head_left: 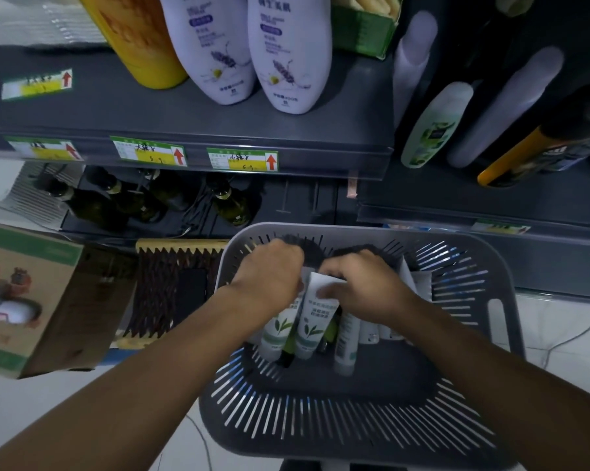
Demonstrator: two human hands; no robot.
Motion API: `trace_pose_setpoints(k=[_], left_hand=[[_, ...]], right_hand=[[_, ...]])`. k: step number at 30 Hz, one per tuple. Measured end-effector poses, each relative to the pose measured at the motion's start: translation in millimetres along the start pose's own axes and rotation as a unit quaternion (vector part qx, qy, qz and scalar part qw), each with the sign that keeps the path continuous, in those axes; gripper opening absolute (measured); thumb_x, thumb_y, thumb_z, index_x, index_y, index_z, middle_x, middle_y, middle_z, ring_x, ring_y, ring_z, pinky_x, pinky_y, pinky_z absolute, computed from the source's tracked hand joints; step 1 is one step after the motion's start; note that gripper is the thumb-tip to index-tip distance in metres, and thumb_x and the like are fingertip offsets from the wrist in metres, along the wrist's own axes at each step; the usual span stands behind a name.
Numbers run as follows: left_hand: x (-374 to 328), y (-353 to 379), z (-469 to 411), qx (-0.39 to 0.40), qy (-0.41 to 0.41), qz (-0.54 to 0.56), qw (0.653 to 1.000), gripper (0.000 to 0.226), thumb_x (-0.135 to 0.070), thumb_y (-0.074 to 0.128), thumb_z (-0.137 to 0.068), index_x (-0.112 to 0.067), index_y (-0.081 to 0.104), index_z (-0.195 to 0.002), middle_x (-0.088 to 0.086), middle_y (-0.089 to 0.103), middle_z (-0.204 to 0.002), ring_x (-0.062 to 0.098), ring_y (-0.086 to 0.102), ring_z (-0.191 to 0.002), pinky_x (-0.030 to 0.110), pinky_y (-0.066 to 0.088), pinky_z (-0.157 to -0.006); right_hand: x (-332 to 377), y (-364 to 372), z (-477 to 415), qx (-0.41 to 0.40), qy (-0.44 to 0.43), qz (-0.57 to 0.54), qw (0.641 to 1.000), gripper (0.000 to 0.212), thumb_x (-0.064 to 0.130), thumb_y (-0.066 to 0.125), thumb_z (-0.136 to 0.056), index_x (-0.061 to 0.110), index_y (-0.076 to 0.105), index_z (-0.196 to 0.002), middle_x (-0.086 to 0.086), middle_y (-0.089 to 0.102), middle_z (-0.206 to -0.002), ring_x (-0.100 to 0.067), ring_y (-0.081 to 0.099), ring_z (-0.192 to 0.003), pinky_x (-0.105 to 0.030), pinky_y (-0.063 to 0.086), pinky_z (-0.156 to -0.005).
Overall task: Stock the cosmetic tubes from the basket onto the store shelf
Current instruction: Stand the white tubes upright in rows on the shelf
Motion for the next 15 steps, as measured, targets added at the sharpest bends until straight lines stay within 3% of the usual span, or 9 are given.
trace_pose_setpoints(k=[4, 11, 15], left_hand=[[-5.1, -22.9, 12.2, -0.026, 0.017, 0.009, 0.999, 0.026, -0.021, 0.064, -0.095, -0.007, 0.066, -0.117, 0.017, 0.065, -0.114, 0.036, 0.066, -0.105, 0.041, 0.056, -0.085], [-35.4, -114.8, 51.1, -0.099, 0.077, -0.011, 0.992, 0.018, -0.027, 0.061, -0.091, -0.016, 0.07, -0.101, 0.013, 0.067, -0.097, 0.036, 0.067, -0.094, 0.041, 0.057, -0.076], [-64.7, -182.4, 80.3, -0.145, 0.134, -0.043, 0.979, 0.014, -0.025, 0.059, -0.086, -0.023, 0.068, -0.098, 0.009, 0.069, -0.095, 0.034, 0.064, -0.093, 0.04, 0.055, -0.072]], right_hand=[[21.3, -31.1, 15.6, -0.047, -0.035, 0.025, 0.998, 0.023, 0.037, 0.064, -0.097, 0.023, 0.068, -0.079, 0.003, 0.069, -0.075, -0.018, 0.064, -0.074, -0.036, 0.05, -0.068], [41.8, -112.9, 64.6, -0.106, -0.03, 0.101, 0.989, 0.033, 0.032, 0.056, -0.1, 0.023, 0.049, -0.069, 0.002, 0.057, -0.069, -0.024, 0.057, -0.07, -0.039, 0.045, -0.063], [60.6, -178.1, 101.8, -0.132, 0.002, 0.168, 0.977, 0.044, 0.03, 0.057, -0.098, 0.027, 0.033, -0.061, 0.005, 0.038, -0.062, -0.024, 0.044, -0.07, -0.036, 0.037, -0.063]])
Point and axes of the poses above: each hand's wrist, its own z-axis away from the middle knuckle, its own y-axis out of the palm, x = y × z, the point moved 10 cm from there along -z, towards the middle knuckle
